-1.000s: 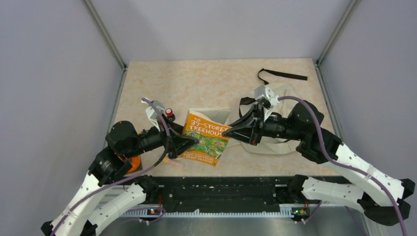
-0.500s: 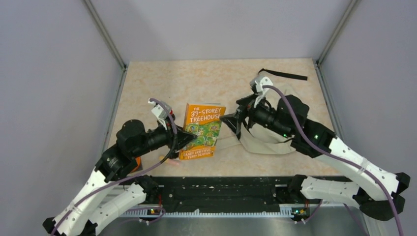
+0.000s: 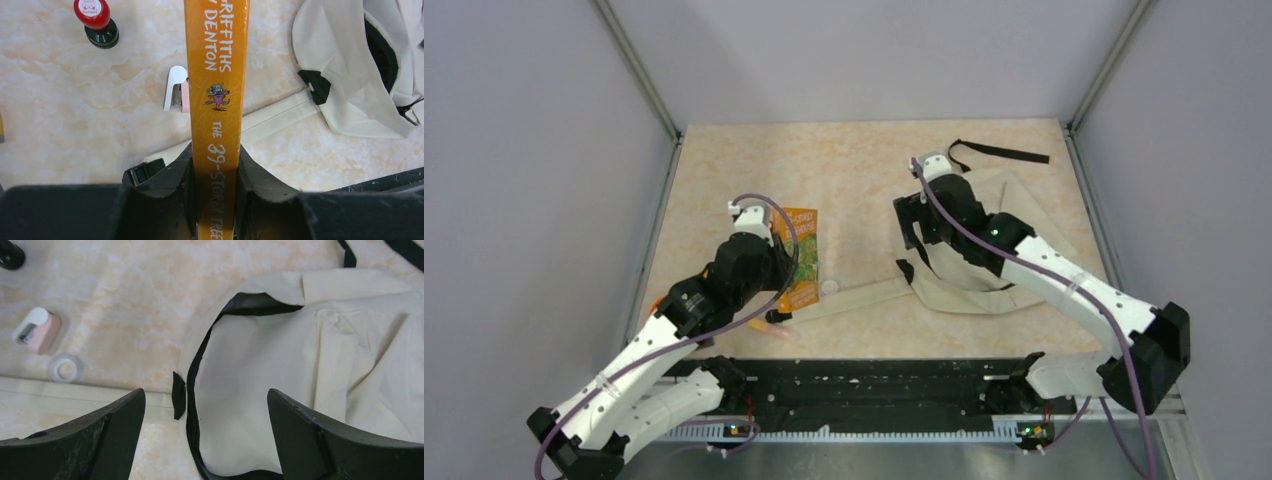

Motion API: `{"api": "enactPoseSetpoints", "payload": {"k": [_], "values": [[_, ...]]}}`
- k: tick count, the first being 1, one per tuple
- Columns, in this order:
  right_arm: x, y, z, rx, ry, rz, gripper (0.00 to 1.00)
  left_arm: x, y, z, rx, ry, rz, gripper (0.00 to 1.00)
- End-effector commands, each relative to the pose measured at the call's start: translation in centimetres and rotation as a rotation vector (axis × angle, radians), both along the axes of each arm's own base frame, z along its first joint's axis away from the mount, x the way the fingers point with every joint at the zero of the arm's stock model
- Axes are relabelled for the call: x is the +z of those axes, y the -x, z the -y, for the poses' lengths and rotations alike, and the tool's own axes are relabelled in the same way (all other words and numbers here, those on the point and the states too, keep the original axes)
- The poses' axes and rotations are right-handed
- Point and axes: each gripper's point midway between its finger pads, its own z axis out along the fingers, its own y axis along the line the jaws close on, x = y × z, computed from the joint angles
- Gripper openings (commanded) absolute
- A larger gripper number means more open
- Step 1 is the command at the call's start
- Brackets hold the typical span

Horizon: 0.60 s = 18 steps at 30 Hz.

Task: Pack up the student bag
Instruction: Place the book in the student bag.

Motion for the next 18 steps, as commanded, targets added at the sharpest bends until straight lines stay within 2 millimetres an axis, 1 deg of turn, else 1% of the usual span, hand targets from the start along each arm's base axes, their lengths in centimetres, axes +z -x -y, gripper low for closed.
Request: {"api": "enactPoseSetpoints", "payload": {"k": [1,4,9,12,16,18], "values": [[-2.7,0.1,-0.6,0.02,0.038,-0.071,0.87,2.9,-2.0,0.9,0.05,0.101,0.11,0.0],[-4.3,0.4,-0.7,0.021,0.044,-0.113,0.85,2.7,-2.1,1.5,0.035,0.122,0.102,0.0],[-5.9,0.7,0.5,-0.018,0.099,-0.139,0.87,2.1,-2.2,1.8,0.024,0.116,0.082,0.0],[-6.5,0.5,1.8,-0.076,0.152,-0.142,0.86,2.1,-2.3,2.0,0.018,0.121,0.082,0.0],[-6.9,0.4,2.2,-0.1,0.178,-0.15,0.83,2.5,-2.3,1.9,0.018,0.125,0.092,0.0],[-7.0,0.3,2.4,-0.111,0.184,-0.146,0.79,2.6,-2.3,1.7,0.025,0.123,0.094,0.0]]}}
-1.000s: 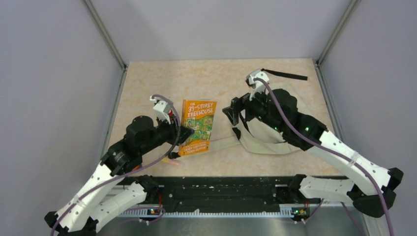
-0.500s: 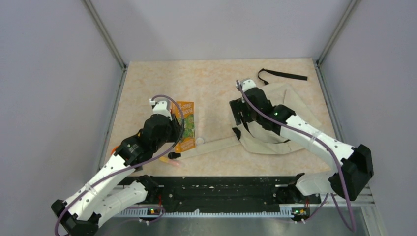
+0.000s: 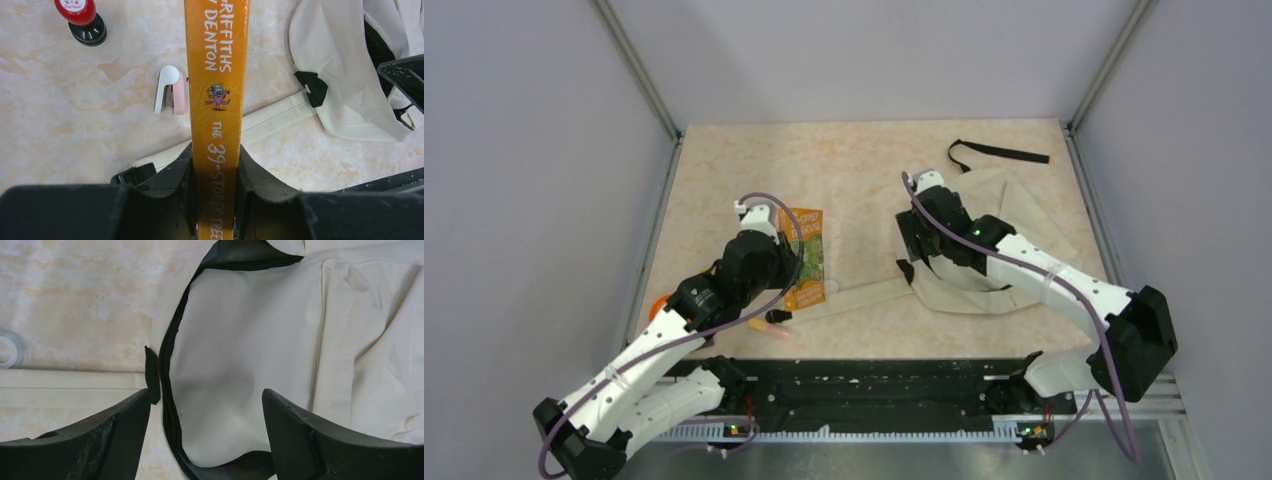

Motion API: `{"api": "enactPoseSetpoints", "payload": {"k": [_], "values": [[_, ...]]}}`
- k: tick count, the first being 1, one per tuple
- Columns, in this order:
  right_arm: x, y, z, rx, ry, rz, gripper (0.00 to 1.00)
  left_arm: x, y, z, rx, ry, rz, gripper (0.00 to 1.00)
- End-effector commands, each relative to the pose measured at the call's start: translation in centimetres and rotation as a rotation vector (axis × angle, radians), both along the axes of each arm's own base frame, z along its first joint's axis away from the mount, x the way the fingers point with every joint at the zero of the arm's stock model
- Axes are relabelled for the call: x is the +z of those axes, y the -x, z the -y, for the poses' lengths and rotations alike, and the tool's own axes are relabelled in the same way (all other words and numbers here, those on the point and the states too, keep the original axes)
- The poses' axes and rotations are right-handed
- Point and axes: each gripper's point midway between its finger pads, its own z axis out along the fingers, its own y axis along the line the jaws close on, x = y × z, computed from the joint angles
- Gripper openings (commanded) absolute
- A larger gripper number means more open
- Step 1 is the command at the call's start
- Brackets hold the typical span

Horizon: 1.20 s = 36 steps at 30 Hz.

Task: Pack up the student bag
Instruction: Place the book in the student bag.

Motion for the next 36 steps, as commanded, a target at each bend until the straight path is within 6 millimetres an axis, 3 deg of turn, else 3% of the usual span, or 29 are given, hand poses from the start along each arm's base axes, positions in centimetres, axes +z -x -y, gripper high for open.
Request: {"api": "enactPoseSetpoints", "payload": {"k": [1,11,14,17,20,25,30,33,36], "values": [[-0.2,-0.4,1.1,-0.058,0.043,0.013,0.77,3.7,-1.4,0.7,0.019,0.099,0.119,0.0],[-1.0,-1.6,2.2,-0.099,0.13,0.037,0.6,4.2,-1.0,0.2,0.021,0.107,0.129,0.0],[-0.5,-2.2,2.2,-0.104,0.131,0.056,0.42,4.8,-1.1,0.6,0.004,0.118,0.14,0.0],[1.6,-2.6,2.7,-0.138,0.13,0.099,0.15,6.3,-1.4,1.8,-0.071,0.113,0.175,0.0],[4.9,-2.9,3.6,-0.178,0.085,0.186,0.0,8.4,-1.8,3.8,-0.173,0.129,0.225,0.0],[9.8,-2.9,5.8,-0.223,-0.043,0.299,0.0,13.3,-1.7,9.6,-0.405,0.317,0.291,0.0],[12.0,-3.0,8.1,-0.274,-0.116,0.359,0.0,17.2,-1.0,15.9,-0.584,0.562,0.285,0.0],[12.8,-2.8,8.7,-0.291,-0.18,0.394,0.0,16.9,-0.9,18.9,-0.63,0.676,0.233,0.0],[13.7,-2.5,8.8,-0.296,-0.237,0.429,0.0,14.7,-1.4,21.1,-0.633,0.758,0.14,0.0]]}}
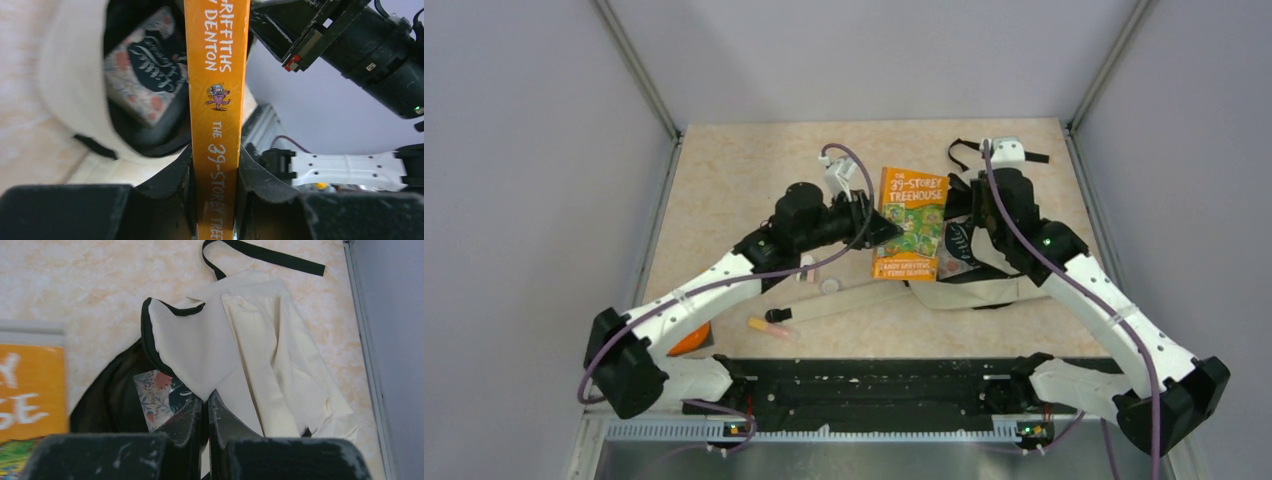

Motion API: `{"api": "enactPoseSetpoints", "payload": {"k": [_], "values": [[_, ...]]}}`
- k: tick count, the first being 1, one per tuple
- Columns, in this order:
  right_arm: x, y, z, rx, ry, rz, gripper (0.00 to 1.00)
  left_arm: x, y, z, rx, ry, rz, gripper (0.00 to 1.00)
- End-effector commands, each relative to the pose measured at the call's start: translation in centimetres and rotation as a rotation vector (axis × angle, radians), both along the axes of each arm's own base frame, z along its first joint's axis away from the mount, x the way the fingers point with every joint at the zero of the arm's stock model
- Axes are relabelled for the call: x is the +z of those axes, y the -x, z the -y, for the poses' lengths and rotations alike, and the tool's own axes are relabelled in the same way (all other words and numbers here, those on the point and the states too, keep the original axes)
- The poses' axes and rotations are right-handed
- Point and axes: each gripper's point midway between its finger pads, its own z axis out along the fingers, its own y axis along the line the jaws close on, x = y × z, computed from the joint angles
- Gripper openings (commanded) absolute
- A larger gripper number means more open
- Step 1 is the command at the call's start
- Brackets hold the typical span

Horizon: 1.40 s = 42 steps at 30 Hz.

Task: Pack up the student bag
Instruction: Place the book in the student bag.

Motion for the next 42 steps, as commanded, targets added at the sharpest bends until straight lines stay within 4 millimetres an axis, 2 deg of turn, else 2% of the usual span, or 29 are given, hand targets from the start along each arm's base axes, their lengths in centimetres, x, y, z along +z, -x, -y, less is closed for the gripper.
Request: {"api": "enactPoseSetpoints", "payload": {"k": [1,4,10,13,19,23,25,28,32,36,42], "values": [[3.9,-0.3,-0.6,0.015,-0.14,0.151,0.0,5.0,0.5,4.0,-0.117,0.302,0.009,0.0],[4.7,-0.1,-0.7,0.025,-0.164,0.175,0.0,3.4,-0.6,5.3,-0.114,0.33,-0.012,0.0],[5.1,0.3,-0.7,0.04,-0.176,0.18,0.0,1.0,-3.1,6.9,-0.087,0.277,0.01,0.0],[5.3,0.5,-0.9,0.05,-0.191,0.186,0.0,-1.8,-4.6,7.6,-0.051,0.226,-0.028,0.0],[6.1,1.0,-1.0,0.069,-0.221,0.209,0.0,-7.2,-6.3,9.0,-0.042,0.181,-0.129,0.0],[6.3,1.3,-0.9,0.075,-0.224,0.21,0.0,-10.3,-8.0,8.9,0.026,0.116,-0.148,0.0],[6.5,1.5,-0.9,0.076,-0.228,0.215,0.0,-11.1,-8.8,8.7,0.062,0.092,-0.141,0.0],[6.5,1.7,-0.8,0.08,-0.23,0.214,0.0,-11.5,-9.9,8.4,0.121,0.085,-0.142,0.0],[6.1,1.8,-0.9,0.084,-0.23,0.207,0.0,-10.3,-11.4,9.3,0.16,0.155,-0.156,0.0],[5.4,1.7,-1.4,0.102,-0.244,0.192,0.0,-8.8,-12.8,11.2,0.186,0.217,-0.142,0.0],[4.1,1.5,-2.4,0.133,-0.258,0.162,0.0,-9.1,-13.0,15.0,0.204,0.259,-0.149,0.0]]}}
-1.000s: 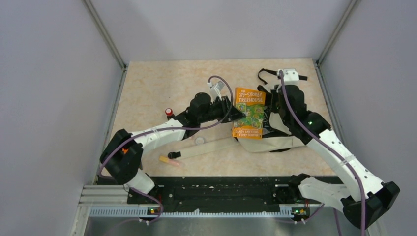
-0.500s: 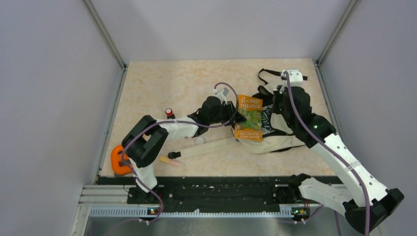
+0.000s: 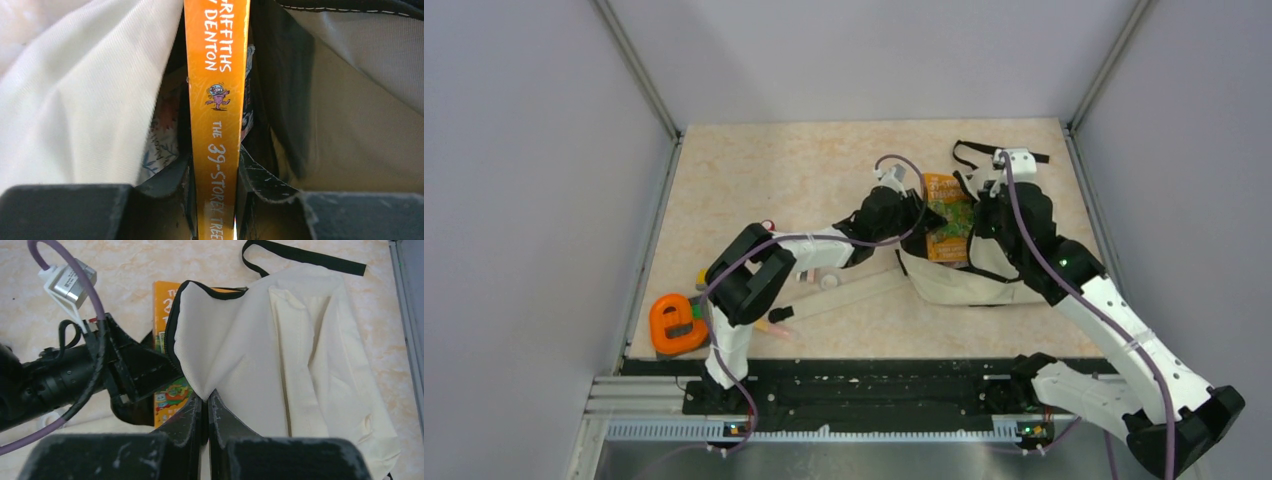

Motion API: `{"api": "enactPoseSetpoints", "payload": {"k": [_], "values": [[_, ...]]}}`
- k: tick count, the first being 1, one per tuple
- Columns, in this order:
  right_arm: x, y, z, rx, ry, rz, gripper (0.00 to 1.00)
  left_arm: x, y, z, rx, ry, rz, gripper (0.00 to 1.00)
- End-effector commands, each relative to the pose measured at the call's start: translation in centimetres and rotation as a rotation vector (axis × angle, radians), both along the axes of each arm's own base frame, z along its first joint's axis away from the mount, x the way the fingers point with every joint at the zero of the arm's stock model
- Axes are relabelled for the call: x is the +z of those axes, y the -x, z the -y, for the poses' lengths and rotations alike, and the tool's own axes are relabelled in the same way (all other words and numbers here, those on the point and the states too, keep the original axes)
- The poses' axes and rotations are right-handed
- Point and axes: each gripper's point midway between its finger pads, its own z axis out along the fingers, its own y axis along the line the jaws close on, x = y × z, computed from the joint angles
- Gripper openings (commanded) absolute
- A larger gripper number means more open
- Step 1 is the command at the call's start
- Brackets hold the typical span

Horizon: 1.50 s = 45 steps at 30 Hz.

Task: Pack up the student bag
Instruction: Place the book in the student bag.

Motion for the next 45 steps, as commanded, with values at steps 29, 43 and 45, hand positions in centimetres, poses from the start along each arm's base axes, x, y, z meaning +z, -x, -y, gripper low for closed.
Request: {"api": "enactPoseSetpoints", "payload": {"k": [29,43,45], "values": [[2.3,-1.3,-0.6,-0.003,-0.08,0.134,0.0,7.2,2.8,-4.0,0.111,-0.29,0.512,0.76],[1.2,-1.0,-0.6,0.001,-0.071,0.104,0.0,-0.9,3.6,-5.2,0.065,-0.364,0.127,0.85],[0.8,-0.9,-0.5,-0.001,-0.065,0.095,0.0,-2.0,3.6,-5.0,0.061,-0.375,0.105,0.85]]}}
